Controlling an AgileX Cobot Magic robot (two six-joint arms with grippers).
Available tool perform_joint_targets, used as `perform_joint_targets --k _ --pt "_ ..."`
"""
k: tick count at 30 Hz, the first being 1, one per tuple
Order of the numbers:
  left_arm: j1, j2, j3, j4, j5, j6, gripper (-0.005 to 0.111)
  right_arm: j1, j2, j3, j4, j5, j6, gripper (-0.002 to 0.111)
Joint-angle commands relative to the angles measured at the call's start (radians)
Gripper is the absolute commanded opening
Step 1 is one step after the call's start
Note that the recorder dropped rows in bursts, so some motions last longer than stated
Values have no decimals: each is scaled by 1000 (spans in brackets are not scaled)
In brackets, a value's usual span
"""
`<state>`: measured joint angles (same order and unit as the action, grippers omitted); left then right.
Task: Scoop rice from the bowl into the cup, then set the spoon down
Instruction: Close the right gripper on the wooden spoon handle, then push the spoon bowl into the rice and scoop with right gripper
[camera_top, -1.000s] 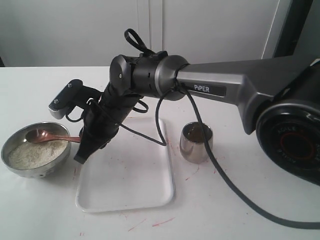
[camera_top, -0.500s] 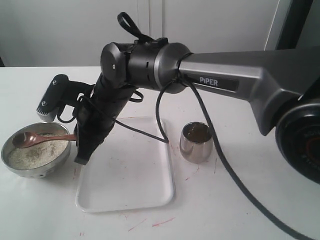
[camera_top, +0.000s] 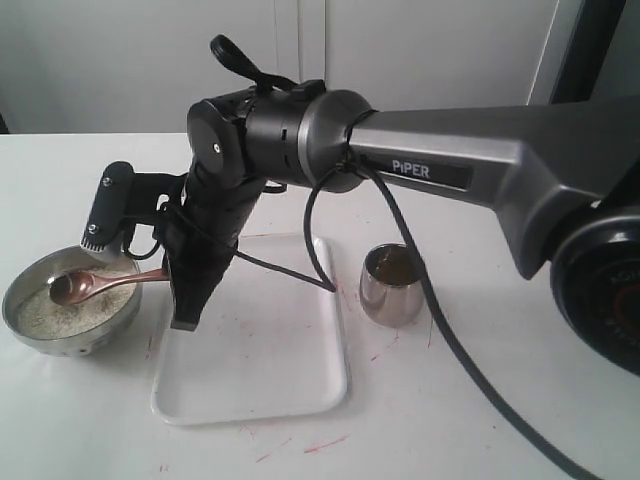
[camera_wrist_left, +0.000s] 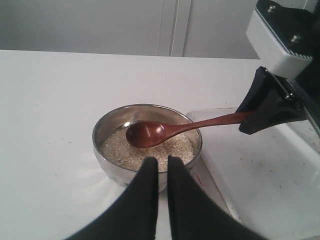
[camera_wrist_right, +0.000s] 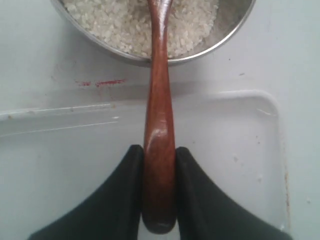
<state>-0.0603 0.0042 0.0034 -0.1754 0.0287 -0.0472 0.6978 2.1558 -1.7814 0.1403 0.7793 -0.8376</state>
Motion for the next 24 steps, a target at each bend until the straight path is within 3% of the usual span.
perform_joint_targets --k 1,24 --pt "-2 -4 -3 -9 -5 -2 14 0 -31 -3 -44 1 10 1" --pt "-2 -4 -3 -9 -5 -2 14 110 -69 -3 -477 -1 83 1"
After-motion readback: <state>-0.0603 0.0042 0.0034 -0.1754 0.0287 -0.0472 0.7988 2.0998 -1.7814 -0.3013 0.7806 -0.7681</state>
